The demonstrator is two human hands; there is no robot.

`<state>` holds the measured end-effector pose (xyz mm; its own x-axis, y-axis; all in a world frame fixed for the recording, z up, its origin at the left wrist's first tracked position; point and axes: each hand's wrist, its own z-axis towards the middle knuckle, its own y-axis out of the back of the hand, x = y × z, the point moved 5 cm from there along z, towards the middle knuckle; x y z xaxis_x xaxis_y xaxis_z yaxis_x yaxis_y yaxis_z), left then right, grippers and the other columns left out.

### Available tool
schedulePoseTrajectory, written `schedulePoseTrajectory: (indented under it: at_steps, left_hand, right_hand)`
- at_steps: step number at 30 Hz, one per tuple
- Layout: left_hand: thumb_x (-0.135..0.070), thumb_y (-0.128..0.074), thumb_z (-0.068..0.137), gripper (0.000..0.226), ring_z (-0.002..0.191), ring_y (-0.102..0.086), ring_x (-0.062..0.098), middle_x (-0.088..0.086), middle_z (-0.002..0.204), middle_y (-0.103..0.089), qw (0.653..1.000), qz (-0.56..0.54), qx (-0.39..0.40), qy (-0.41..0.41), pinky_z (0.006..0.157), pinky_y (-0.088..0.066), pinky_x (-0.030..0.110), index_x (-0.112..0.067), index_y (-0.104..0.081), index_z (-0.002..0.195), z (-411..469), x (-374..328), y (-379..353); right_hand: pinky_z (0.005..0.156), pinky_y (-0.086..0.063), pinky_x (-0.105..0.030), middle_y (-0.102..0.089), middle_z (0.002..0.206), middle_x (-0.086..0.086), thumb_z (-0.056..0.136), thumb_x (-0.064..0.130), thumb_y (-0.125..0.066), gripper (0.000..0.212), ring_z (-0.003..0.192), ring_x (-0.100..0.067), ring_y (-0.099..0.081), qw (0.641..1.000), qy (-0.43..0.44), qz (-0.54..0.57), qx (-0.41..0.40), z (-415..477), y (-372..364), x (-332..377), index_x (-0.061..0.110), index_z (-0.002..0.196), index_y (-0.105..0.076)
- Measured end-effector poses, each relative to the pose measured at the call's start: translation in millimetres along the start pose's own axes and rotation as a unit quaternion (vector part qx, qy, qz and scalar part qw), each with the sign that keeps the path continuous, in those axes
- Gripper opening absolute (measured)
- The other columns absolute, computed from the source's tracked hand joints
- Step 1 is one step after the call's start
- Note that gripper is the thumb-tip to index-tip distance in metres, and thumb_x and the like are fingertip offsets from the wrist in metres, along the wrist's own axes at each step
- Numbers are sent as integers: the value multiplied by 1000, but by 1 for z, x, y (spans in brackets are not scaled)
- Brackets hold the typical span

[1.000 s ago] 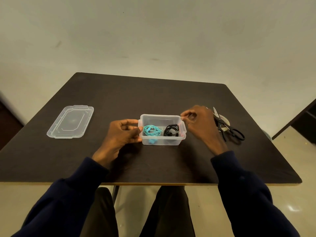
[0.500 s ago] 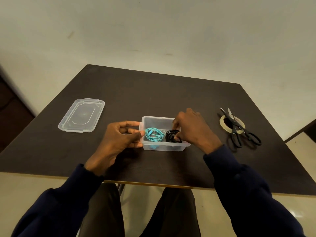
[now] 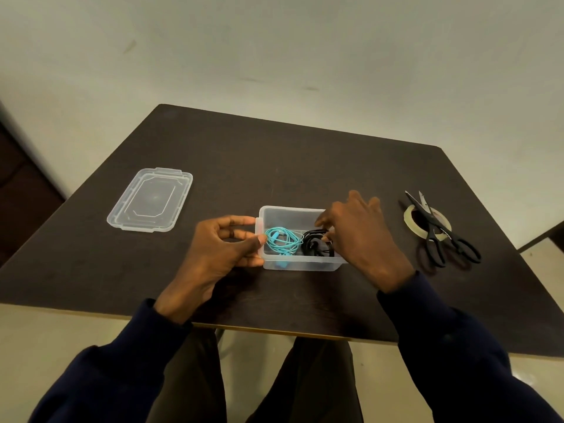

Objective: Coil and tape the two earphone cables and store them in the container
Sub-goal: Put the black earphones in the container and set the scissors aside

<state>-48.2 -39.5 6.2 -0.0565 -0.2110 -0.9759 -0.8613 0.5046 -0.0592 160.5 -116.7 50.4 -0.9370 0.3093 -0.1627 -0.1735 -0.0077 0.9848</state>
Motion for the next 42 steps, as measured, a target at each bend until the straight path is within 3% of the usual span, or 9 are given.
schedulePoseTrajectory:
  at_steps: [9,14,18,21,24,28,30,34,42]
  left_hand:
    - [-12,-78,77,33,77,-76,25,6,90,-77,1000,2,-3,10,59,-63,34,-14,-68,108,-1,-1,-3]
    - [-12,-77,78,34,78,-76,25,5,89,-77,1000,2,2,15,61,-63,36,-15,-67,109,-2,-1,-3]
    - [-13,-77,79,34,79,-76,28,9,92,-76,1000,-9,-11,4,63,-64,35,-14,-68,112,-5,0,3]
    - [-15,-76,82,32,77,-75,24,8,92,-75,995,32,-69,-60,66,-63,33,-16,-68,113,-9,-8,25]
    - [-20,-77,85,28,75,-73,19,3,94,-74,952,157,-187,-187,69,-62,33,-15,-70,112,-10,-22,73]
    - [-39,-78,81,47,107,-59,22,6,122,-62,853,342,-339,-203,93,-53,45,-21,-65,122,1,-24,131]
    - [-53,-79,75,72,122,-46,32,15,130,-54,829,427,-331,-141,101,-41,47,-15,-56,132,17,-17,139]
    - [-83,-68,58,111,125,-41,43,25,135,-48,817,509,-267,-32,103,-36,53,-4,-46,134,39,1,136]
    - [-67,-69,77,64,125,-46,31,10,134,-56,797,554,-228,-76,105,-40,50,-22,-64,122,31,3,115]
  right_hand:
    - [93,-43,-42,-70,102,2,84,24,-76,22,109,-21,-57,998,-17,64,-13,0,-1,4,26,103,-67]
    - [95,-43,-41,-69,105,4,85,27,-78,22,109,-19,-55,997,-10,73,-33,-1,0,2,28,105,-69]
    - [92,-55,-41,-73,96,5,87,13,-74,18,96,-14,-64,984,-12,162,-75,1,8,-6,27,99,-76]
    - [80,-52,-19,-75,100,8,86,22,-78,15,88,-2,-60,966,14,247,-70,-3,17,-7,22,101,-78]
    - [63,-40,-3,-68,100,16,79,35,-83,27,84,6,-54,943,58,326,9,-19,19,2,22,102,-78]
    - [78,-53,-9,-74,109,8,77,26,-85,24,93,1,-63,917,51,394,42,-33,3,15,20,99,-80]
    - [84,-55,-13,-74,110,6,80,22,-82,19,94,-1,-65,902,26,431,29,-35,-3,21,18,98,-80]
    - [79,-50,-5,-74,109,6,81,20,-81,19,90,4,-64,892,38,451,1,-31,-3,35,17,99,-80]
    - [80,-47,-2,-75,111,1,81,25,-81,27,88,8,-63,880,79,465,-60,-22,-4,63,14,105,-79]
